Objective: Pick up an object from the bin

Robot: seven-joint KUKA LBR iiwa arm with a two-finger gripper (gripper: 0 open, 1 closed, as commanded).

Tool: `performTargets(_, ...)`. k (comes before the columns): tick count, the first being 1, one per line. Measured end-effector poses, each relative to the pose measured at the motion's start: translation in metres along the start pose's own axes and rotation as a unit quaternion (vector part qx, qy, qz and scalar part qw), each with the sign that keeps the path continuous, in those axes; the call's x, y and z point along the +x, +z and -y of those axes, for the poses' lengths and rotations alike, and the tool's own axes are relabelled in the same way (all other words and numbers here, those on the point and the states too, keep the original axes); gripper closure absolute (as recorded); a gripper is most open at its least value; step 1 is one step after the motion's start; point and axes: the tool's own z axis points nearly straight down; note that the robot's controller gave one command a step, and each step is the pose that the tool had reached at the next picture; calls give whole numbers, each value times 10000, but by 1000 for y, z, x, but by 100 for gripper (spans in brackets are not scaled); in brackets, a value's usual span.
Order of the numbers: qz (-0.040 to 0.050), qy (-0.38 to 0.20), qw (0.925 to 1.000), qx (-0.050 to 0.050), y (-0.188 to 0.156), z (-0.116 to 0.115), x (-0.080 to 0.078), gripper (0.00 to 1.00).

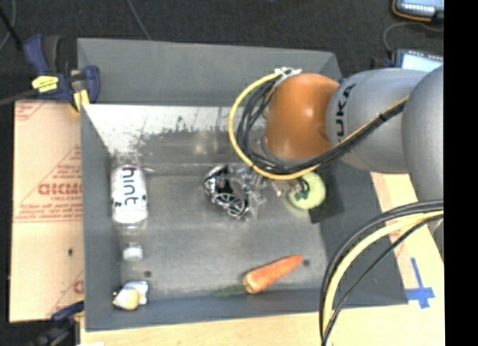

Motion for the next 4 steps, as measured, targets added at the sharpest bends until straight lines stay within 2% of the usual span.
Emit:
performTargets(2, 26, -20, 10000, 12, -32, -1, -1, 100)
performTargets(3, 23, -67, 10000, 12, -15, -3, -8, 100)
performTargets(4, 42, -26, 10000, 18, -137, -12, -3, 100)
